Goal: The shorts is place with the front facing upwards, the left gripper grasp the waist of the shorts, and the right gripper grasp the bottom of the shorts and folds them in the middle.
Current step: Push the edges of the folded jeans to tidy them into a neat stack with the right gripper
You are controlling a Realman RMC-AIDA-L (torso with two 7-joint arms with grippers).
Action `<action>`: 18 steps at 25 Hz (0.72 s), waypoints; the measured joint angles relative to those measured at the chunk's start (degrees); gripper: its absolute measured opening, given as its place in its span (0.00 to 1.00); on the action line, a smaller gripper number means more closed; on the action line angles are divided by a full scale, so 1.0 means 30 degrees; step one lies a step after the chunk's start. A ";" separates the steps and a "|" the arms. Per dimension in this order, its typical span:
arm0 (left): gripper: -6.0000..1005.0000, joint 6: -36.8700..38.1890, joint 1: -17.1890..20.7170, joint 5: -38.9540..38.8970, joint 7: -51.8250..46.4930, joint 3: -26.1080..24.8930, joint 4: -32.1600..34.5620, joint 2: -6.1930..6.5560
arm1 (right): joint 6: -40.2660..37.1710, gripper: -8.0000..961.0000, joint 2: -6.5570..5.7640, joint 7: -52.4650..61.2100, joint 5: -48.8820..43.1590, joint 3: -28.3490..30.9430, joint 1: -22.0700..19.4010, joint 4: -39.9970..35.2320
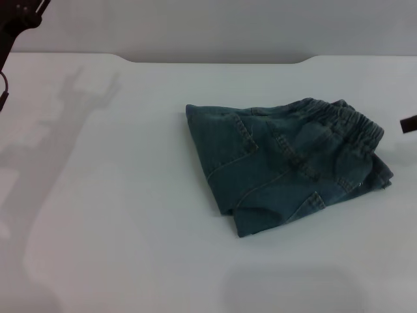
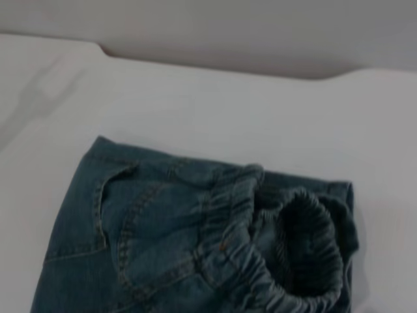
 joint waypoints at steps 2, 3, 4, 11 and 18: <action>0.82 0.0015 -0.0001 0.0014 0.0001 0.0022 0.0011 0.0000 | 0.0144 0.52 0.0078 -0.0002 -0.0038 -0.0052 -0.0056 0.0299; 0.82 0.0020 -0.0001 0.0018 0.0001 0.0068 0.0018 0.0000 | 0.0363 0.52 0.0195 -0.0018 -0.0047 -0.0117 -0.0102 0.0405; 0.82 0.0020 -0.0001 0.0018 0.0001 0.0068 0.0018 0.0000 | 0.0666 0.52 0.0359 -0.0059 -0.0058 -0.0180 -0.0154 0.0459; 0.71 0.0095 -0.0030 0.0034 -0.0095 0.0745 0.0297 0.0008 | 0.3409 0.52 0.1811 -0.0940 -0.0111 -0.0666 -0.0141 0.0588; 0.67 0.0240 0.0139 0.0028 -0.0182 0.0749 0.0202 -0.0002 | 0.5079 0.52 0.2423 -0.0993 -0.0951 -0.1740 -0.0118 0.0832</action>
